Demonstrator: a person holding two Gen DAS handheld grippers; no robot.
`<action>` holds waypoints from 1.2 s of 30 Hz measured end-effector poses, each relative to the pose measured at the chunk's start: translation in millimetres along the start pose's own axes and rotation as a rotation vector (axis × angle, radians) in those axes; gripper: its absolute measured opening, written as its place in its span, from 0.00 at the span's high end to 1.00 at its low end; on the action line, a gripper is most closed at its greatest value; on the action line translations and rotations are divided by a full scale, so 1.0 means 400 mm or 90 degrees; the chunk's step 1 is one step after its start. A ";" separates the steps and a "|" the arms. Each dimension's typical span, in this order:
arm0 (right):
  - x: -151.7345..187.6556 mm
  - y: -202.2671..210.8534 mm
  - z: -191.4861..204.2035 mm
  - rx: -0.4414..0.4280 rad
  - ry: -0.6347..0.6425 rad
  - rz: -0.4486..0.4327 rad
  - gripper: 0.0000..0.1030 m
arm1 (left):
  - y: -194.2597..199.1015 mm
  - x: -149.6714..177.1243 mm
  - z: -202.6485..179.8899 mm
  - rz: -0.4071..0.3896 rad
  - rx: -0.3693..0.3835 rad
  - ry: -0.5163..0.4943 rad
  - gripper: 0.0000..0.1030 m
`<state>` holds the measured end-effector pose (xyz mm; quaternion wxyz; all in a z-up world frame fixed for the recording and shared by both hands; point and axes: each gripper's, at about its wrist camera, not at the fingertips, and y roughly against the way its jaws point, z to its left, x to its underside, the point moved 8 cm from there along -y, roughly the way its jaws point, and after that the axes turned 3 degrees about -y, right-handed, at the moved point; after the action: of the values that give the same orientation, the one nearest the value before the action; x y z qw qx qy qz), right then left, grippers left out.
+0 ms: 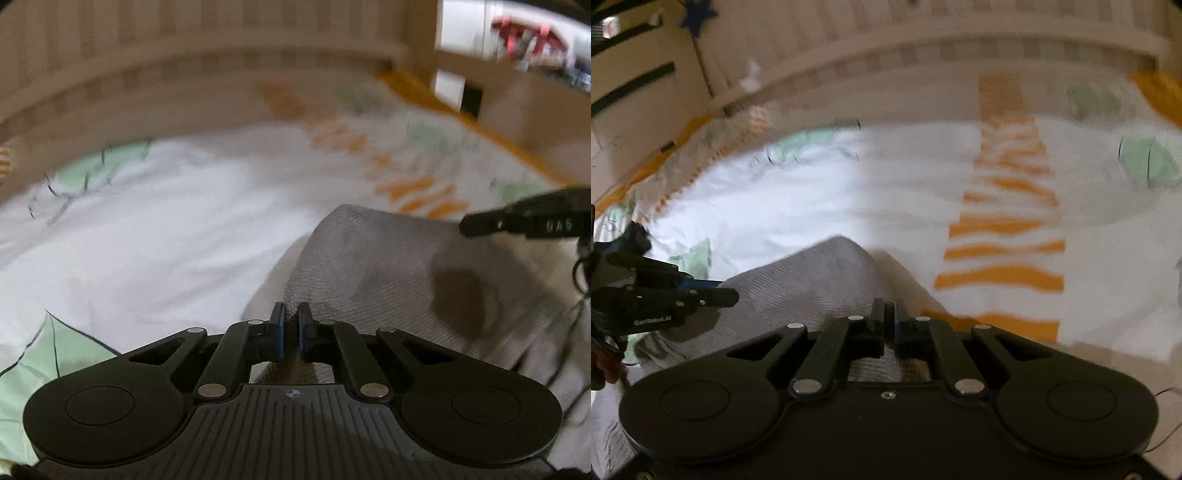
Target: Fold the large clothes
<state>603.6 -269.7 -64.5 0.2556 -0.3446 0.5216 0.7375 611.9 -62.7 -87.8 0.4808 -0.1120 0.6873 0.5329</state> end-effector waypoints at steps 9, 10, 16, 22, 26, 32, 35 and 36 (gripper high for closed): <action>0.024 0.271 0.081 -0.034 0.088 -0.128 0.95 | 0.257 0.044 -0.092 -0.148 0.013 -0.077 0.94; 0.035 0.289 0.083 -0.041 0.087 -0.125 0.95 | 0.259 0.053 -0.100 -0.139 0.014 -0.075 0.94; 0.060 0.273 0.098 -0.017 0.096 -0.058 0.83 | 0.269 0.064 -0.080 -0.130 0.014 -0.038 0.94; 0.016 0.134 0.128 -0.023 0.122 0.006 0.40 | 0.229 0.068 -0.044 -0.116 0.025 -0.025 0.94; -0.027 0.013 0.139 -0.029 0.118 0.033 0.40 | 0.174 0.082 0.006 -0.087 0.021 0.006 0.94; 0.011 -0.153 0.167 -0.054 0.141 0.125 0.40 | 0.128 0.126 0.040 -0.045 0.019 0.022 0.93; 0.054 -0.203 0.168 -0.046 0.147 0.163 0.40 | 0.112 0.139 0.052 -0.030 0.020 0.030 0.93; 0.057 -0.202 0.167 -0.048 0.143 0.154 0.44 | 0.105 0.140 0.056 -0.023 0.020 0.036 0.93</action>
<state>632.6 -179.7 -115.5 0.0918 -0.3687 0.5564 0.7390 567.4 -6.5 -104.8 0.4723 -0.1317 0.7070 0.5097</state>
